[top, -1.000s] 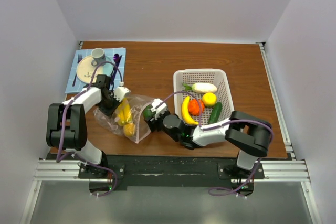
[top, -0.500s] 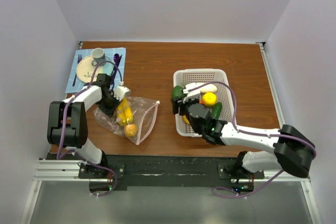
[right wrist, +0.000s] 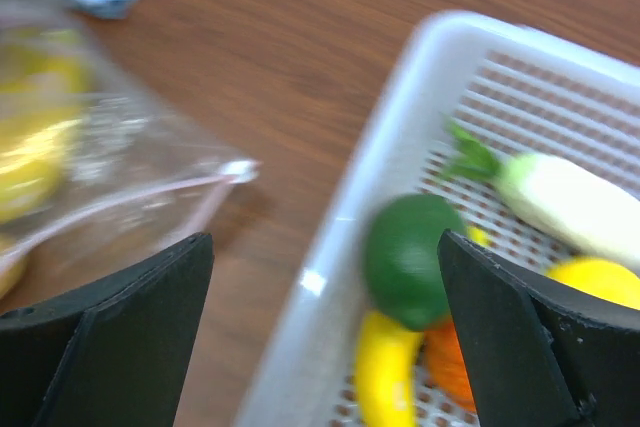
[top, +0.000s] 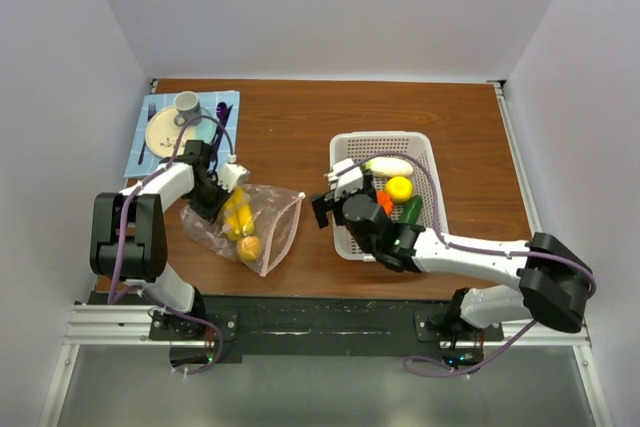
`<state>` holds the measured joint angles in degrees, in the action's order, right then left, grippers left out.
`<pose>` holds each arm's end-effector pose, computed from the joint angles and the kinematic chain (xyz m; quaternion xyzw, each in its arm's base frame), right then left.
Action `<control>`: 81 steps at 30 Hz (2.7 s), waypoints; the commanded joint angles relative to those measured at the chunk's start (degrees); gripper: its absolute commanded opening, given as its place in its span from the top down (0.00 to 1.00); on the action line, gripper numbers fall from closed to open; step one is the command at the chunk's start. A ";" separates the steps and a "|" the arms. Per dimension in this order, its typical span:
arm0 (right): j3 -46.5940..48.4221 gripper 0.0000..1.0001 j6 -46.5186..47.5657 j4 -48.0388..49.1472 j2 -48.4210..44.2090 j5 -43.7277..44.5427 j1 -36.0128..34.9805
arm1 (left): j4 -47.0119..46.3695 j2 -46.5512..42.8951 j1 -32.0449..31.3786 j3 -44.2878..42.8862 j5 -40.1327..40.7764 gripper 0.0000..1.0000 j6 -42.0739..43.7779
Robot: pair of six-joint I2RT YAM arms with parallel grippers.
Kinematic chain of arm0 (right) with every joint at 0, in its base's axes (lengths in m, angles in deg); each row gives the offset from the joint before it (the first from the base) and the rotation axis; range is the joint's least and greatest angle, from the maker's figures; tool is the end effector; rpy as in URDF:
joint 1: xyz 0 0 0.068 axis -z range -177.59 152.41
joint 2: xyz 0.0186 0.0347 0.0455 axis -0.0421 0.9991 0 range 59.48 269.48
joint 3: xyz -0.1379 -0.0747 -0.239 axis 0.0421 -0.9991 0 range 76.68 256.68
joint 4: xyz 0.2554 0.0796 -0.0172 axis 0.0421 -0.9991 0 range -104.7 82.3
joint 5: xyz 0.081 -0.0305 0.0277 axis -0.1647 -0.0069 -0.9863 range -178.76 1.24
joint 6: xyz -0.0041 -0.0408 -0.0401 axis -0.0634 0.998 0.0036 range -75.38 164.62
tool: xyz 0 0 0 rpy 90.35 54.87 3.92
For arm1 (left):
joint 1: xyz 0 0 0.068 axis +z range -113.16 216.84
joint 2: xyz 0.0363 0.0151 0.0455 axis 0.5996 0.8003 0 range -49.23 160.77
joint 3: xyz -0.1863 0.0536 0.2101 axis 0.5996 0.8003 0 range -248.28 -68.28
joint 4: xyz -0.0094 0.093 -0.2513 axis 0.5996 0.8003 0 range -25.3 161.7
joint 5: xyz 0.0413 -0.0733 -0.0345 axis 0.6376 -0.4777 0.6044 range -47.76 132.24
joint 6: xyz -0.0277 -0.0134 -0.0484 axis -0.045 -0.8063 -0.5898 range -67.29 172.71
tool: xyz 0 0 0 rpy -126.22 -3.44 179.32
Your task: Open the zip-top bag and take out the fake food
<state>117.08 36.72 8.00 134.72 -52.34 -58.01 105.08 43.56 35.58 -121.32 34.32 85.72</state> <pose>0.1648 0.2414 0.2521 -0.1800 0.7742 0.0986 0.5987 0.2850 -0.0120 0.1630 0.2985 0.9481 -0.0427 0.1013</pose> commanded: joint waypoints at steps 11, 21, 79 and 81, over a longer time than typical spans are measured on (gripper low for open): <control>4.59 0.15 8.25 16.10 19.74 -19.55 -7.96 | 0.49 1.78 -0.33 -0.14 -4.21 1.00 -0.50; 11.89 0.13 5.97 19.97 28.55 -25.16 -8.04 | 0.49 2.74 -0.33 -0.75 -3.68 1.00 -1.02; 1.28 0.79 1.13 25.26 18.92 -24.57 -8.48 | 0.49 4.15 2.65 1.01 1.33 1.00 1.44; -0.40 0.80 1.57 21.24 14.78 -22.72 -7.96 | 1.36 4.94 2.66 0.04 1.51 1.00 1.70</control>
<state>119.88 37.81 32.46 158.42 -78.06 -66.32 106.04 44.17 36.44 -121.64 33.95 85.35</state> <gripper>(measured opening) 0.616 0.015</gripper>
